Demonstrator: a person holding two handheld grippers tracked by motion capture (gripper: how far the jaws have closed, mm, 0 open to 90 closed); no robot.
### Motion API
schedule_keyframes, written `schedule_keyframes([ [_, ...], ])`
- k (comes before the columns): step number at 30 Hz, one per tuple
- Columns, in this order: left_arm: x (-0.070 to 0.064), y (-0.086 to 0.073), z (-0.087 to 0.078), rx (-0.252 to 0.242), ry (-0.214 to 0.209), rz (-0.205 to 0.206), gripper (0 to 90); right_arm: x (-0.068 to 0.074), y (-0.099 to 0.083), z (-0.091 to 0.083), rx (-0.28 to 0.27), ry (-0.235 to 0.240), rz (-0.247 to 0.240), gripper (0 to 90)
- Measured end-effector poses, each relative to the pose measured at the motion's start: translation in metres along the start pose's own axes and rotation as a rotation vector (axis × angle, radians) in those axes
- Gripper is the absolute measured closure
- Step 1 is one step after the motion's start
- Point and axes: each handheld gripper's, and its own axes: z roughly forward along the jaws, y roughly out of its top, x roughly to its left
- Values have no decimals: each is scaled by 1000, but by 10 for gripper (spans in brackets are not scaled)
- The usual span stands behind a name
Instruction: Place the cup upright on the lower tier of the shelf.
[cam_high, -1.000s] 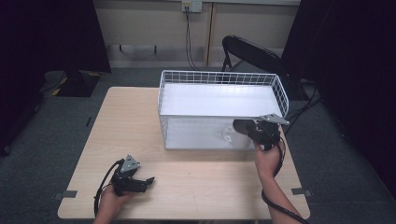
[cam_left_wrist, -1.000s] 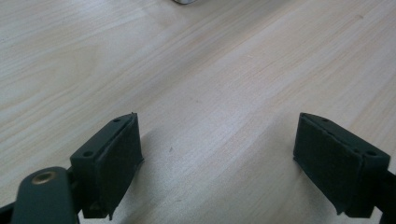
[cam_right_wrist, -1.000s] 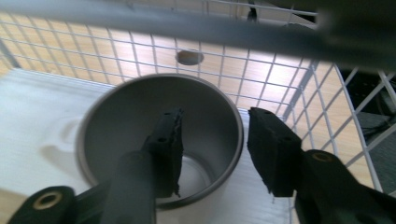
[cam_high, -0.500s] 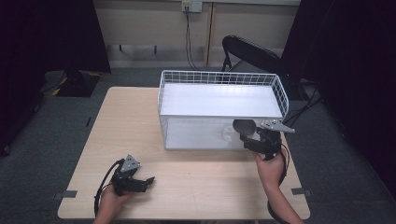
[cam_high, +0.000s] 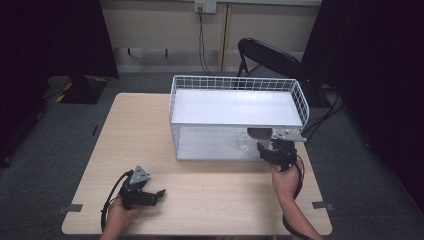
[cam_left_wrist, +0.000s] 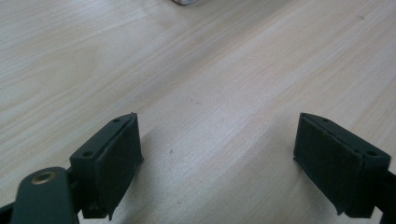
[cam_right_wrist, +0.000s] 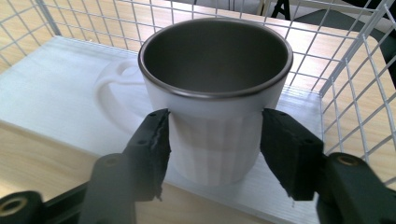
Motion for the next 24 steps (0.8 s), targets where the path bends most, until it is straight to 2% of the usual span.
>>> schedule_keyframes([
  [8,0,0,0,-1,0,-1,145,-6,-4,4,13,2,5,394],
  [11,0,0,0,-1,0,-1,144,-7,-4,0,-3,21,6,300],
  [12,0,0,0,-1,0,-1,145,-5,-3,-2,-9,37,-7,233],
  [15,0,0,0,-1,0,-1,145,-3,-1,-5,-33,57,-22,158],
  [17,0,0,0,-1,0,-1,144,-1,-1,-8,-42,73,-28,142],
  [20,0,0,0,-1,0,-1,145,2,-1,-11,-55,68,-51,139],
  [24,0,0,0,-1,0,-1,145,4,-3,-15,-65,92,-55,136],
])
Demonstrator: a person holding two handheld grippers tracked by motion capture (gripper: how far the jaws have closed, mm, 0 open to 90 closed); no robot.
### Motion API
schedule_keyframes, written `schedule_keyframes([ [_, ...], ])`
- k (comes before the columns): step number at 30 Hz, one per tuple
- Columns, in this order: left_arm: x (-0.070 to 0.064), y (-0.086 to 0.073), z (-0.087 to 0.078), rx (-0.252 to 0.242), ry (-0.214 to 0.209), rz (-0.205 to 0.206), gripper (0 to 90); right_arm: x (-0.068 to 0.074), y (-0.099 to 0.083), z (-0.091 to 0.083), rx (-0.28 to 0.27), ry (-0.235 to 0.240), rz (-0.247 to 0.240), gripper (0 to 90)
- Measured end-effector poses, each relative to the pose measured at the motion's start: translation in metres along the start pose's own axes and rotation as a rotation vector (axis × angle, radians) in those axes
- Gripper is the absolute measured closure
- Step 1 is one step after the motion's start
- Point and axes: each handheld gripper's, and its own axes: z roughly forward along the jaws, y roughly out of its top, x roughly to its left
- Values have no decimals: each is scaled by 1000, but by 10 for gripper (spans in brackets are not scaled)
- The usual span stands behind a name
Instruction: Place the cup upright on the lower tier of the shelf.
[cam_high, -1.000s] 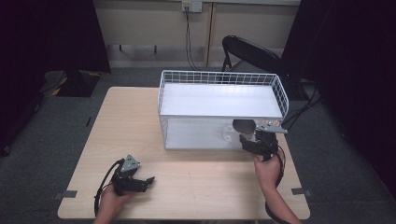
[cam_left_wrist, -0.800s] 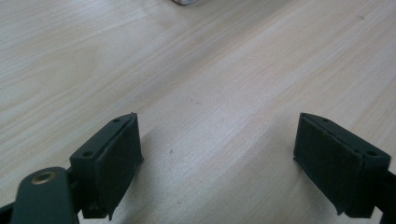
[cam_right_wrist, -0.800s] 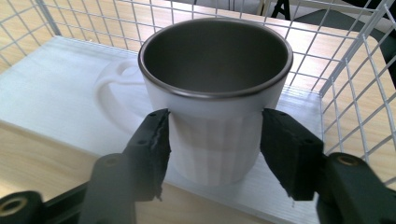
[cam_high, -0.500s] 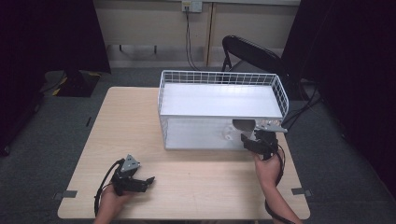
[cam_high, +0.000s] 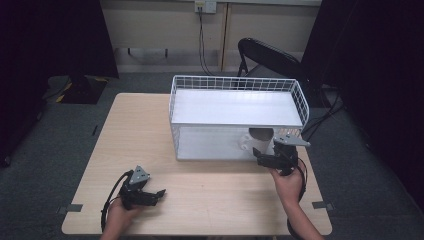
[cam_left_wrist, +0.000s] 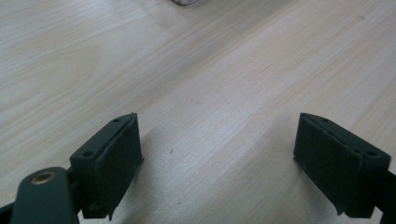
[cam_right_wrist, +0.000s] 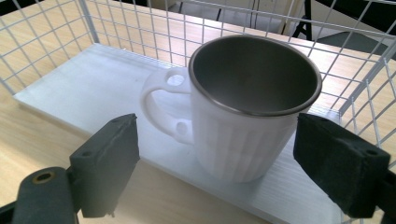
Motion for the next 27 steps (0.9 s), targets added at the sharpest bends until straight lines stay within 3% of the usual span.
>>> schedule_keyframes([
  [17,0,0,0,1,0,0,144,0,-14,-18,16,33,-17,139],
  [24,0,0,0,0,1,-1,145,10,-27,-28,31,118,-65,137],
  [27,0,0,0,0,2,-2,145,13,-32,-27,39,129,-87,136],
])
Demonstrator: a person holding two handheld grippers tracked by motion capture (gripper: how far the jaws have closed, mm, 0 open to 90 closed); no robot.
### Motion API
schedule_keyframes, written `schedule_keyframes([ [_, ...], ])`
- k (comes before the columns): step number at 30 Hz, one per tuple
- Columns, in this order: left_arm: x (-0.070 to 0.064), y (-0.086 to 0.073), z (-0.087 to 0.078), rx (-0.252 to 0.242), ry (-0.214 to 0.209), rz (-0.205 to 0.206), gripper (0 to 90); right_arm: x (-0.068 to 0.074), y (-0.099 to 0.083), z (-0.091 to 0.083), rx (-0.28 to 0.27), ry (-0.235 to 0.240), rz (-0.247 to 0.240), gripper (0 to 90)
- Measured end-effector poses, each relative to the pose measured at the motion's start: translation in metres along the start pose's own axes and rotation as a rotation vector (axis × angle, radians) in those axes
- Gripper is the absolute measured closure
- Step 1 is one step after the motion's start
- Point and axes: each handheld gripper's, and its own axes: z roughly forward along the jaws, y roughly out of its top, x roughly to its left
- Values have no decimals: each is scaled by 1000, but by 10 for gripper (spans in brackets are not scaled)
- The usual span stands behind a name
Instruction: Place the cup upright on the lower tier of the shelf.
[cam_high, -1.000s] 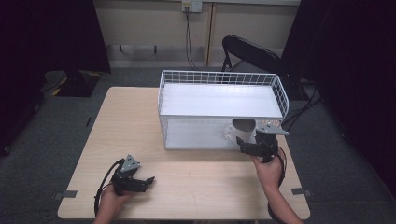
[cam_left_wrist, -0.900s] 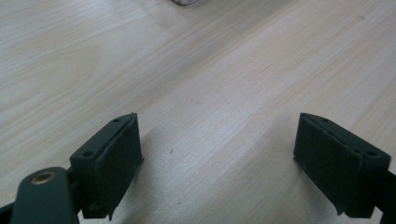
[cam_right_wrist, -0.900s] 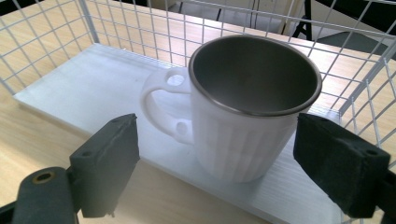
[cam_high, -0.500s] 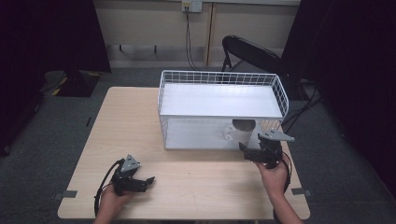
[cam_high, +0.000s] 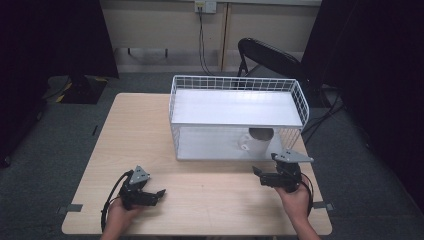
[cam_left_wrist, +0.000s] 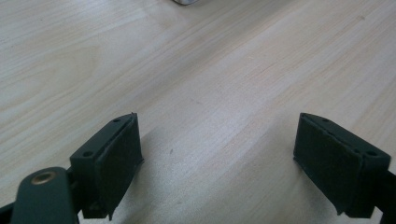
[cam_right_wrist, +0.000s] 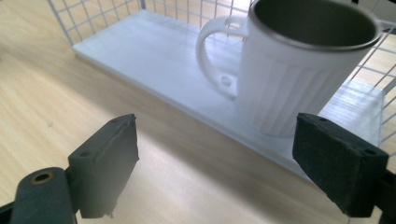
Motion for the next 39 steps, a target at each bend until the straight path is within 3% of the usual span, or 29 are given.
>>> schedule_keyframes([
  [11,0,0,0,0,0,0,145,-2,-19,-1,33,56,-31,130],
  [39,0,0,0,1,0,0,145,-31,-50,-15,63,72,-44,129],
])
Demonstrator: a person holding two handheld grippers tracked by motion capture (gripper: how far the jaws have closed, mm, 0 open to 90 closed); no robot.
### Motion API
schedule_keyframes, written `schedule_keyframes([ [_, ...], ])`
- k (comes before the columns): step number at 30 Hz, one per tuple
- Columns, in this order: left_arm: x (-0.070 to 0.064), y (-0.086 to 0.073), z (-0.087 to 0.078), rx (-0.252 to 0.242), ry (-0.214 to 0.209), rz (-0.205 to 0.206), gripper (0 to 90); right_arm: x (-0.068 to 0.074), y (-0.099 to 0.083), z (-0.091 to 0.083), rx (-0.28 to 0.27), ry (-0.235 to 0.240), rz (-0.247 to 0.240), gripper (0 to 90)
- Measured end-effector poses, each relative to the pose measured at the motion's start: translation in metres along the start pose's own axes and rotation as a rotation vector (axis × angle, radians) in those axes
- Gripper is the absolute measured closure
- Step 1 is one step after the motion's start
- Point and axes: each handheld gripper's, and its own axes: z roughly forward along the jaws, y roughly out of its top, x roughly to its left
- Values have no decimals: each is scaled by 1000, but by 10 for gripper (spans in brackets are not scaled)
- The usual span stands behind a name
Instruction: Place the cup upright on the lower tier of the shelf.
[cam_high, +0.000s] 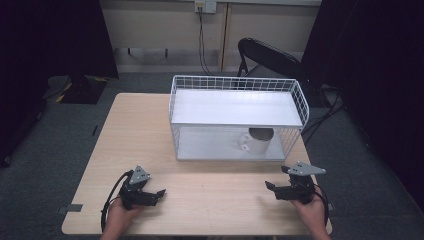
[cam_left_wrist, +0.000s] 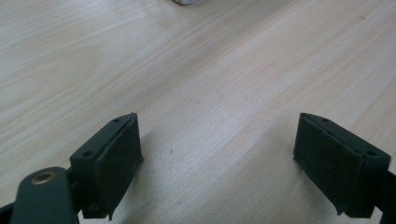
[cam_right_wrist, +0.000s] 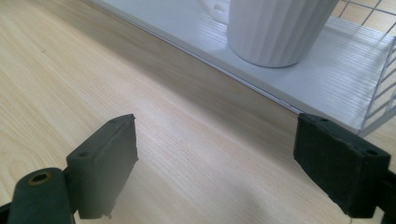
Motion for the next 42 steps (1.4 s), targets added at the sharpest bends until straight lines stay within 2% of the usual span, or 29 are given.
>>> schedule_keyframes([
  [26,0,0,0,0,0,0,145,-10,-23,-8,26,8,-19,129],
  [42,0,0,0,0,0,0,145,-16,-34,-10,62,3,-28,129],
])
